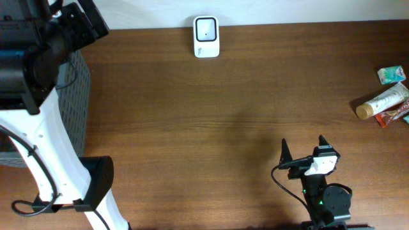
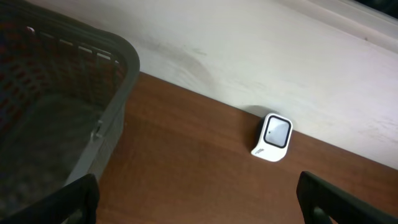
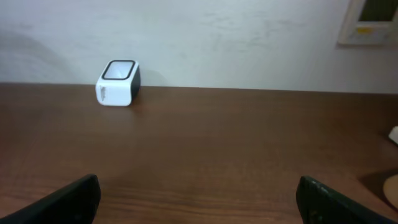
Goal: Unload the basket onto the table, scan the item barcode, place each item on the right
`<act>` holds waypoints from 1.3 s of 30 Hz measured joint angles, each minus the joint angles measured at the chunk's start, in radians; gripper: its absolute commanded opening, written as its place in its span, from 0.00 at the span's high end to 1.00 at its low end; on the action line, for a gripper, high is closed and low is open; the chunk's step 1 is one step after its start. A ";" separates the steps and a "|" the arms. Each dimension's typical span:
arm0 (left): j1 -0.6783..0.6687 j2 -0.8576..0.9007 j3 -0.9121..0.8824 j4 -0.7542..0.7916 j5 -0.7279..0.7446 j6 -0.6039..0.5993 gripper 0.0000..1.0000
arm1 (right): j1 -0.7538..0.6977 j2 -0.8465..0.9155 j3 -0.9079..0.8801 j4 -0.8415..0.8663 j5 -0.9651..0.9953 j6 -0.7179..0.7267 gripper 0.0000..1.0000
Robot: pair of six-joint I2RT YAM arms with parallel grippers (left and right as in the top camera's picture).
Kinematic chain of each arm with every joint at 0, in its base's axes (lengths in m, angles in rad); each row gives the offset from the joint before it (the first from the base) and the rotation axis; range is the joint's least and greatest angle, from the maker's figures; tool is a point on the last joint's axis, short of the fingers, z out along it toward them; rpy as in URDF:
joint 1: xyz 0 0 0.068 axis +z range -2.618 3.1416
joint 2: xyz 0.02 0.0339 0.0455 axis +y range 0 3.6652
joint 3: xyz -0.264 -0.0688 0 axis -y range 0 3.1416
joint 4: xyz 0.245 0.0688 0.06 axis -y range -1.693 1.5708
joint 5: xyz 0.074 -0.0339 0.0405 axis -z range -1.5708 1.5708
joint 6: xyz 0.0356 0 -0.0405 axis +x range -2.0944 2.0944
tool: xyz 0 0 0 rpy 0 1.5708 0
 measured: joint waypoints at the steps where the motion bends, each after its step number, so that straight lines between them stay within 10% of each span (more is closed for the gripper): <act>1: 0.000 0.000 0.000 0.000 0.000 0.000 0.01 | 0.000 0.000 0.000 0.000 0.004 0.009 0.01; 39: 0.000 0.000 0.000 0.000 0.000 0.000 0.01 | -0.062 0.000 0.000 0.000 0.003 -0.023 0.02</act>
